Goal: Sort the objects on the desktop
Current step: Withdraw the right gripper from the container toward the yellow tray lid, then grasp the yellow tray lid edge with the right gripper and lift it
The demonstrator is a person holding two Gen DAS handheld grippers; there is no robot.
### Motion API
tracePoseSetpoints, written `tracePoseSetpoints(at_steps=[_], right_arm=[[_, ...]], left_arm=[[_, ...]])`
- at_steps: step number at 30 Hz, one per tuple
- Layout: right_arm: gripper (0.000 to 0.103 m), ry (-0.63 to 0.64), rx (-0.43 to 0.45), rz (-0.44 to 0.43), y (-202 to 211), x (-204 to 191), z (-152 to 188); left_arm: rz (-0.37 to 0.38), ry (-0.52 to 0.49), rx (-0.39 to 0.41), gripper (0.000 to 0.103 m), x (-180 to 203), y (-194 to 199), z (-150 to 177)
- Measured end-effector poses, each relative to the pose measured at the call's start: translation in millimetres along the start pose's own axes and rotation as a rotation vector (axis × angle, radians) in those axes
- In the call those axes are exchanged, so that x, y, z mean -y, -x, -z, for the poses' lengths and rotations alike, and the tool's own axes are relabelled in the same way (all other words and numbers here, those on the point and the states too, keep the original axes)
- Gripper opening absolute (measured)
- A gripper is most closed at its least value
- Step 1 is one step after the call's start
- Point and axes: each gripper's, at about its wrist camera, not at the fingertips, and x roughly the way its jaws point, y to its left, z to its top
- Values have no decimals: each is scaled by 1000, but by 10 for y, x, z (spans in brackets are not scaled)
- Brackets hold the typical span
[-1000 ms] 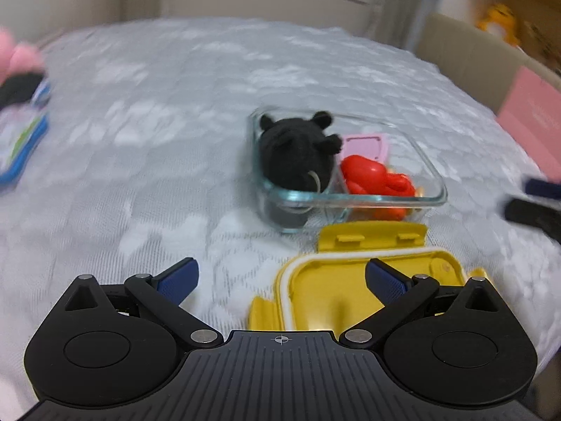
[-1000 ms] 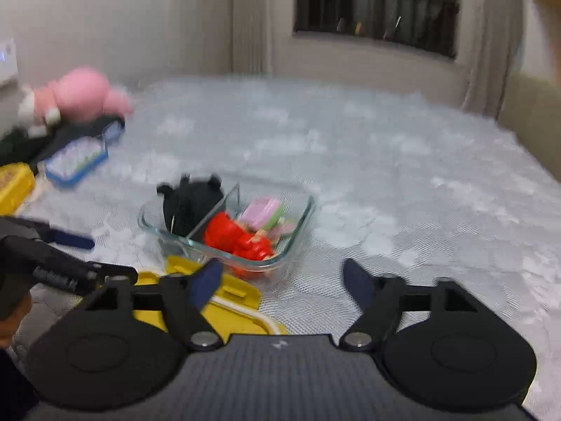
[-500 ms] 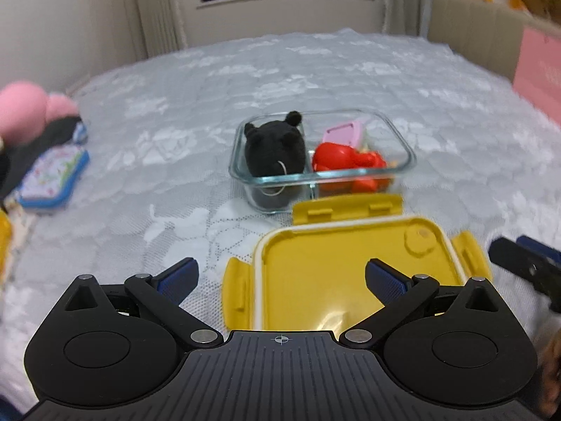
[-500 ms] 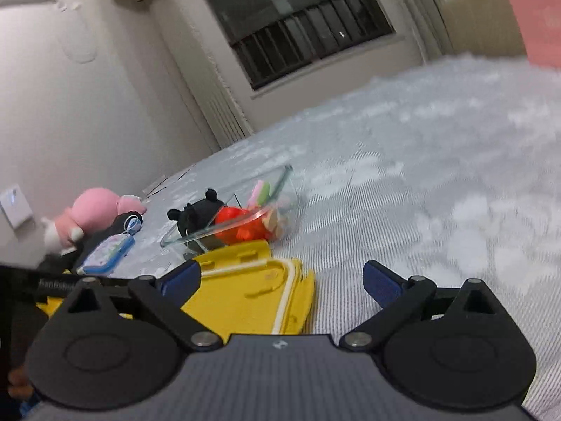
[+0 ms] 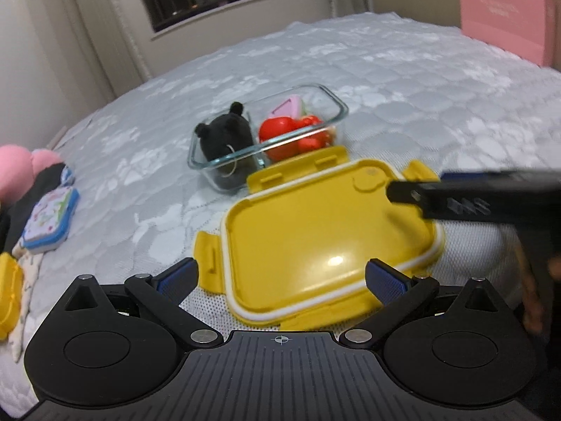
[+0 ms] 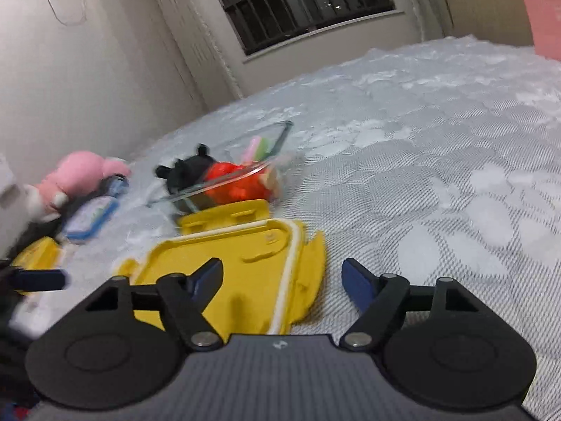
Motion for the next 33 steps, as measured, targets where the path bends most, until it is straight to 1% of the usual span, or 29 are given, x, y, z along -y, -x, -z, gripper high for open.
tracePoseSetpoints(at_steps=[1,2,3,4,6,7,8,9,10,12,14,16,18,20,22,26,28,29,31,33], right_arm=[[68,2,-5,22,-38,-5,-11],[67,0,-9,36,-67,-8,-19],[66,-10,-10,29,-72,-2,-21],[62,-23,-13,18,-70,7,-23],[48,-42,-29,-10,-76,17,-28],[37,-56,-34,-15,-73,25,-36],[21,-73,-38,-13,-61,38,-56],[19,-100,-47,-29,-48,63,-94],[14,-132,-53,-55,-30,86,-138],[12,-157,-55,-92,22,76,-249],[13,-120,-43,-98,92,-24,-354],[14,-68,-47,-75,132,-181,-457],[16,-12,-53,-52,149,-344,-542],[18,40,-63,-37,153,-479,-616],[18,60,-83,-21,136,-567,-672],[18,65,-95,1,136,-655,-718],[18,69,-92,-21,181,-701,-722],[14,89,-77,-47,240,-745,-720],[10,132,-46,-70,340,-860,-735],[9,164,-24,-84,400,-997,-785]], left_arm=[[-7,-14,6,103,9,10,12],[-15,-28,10,103,19,16,23],[-22,-42,15,103,28,22,34],[-30,-57,20,103,37,28,45],[-40,-83,24,103,60,38,60],[-39,-93,22,103,75,35,61],[-38,-101,23,103,84,34,63],[-38,-105,27,103,88,40,63],[-37,-108,34,103,83,55,62],[-36,-106,55,103,57,102,62],[-38,-83,87,103,-27,190,64],[-40,-56,121,103,-121,285,67],[-20,-12,137,103,-256,375,92],[9,33,131,103,-392,447,112],[14,61,131,103,-491,513,132],[-24,48,151,103,-563,648,145],[-33,29,168,103,-556,718,162],[-38,20,177,103,-550,753,171],[-43,6,191,103,-544,792,184],[-48,-6,200,103,-536,811,192]])
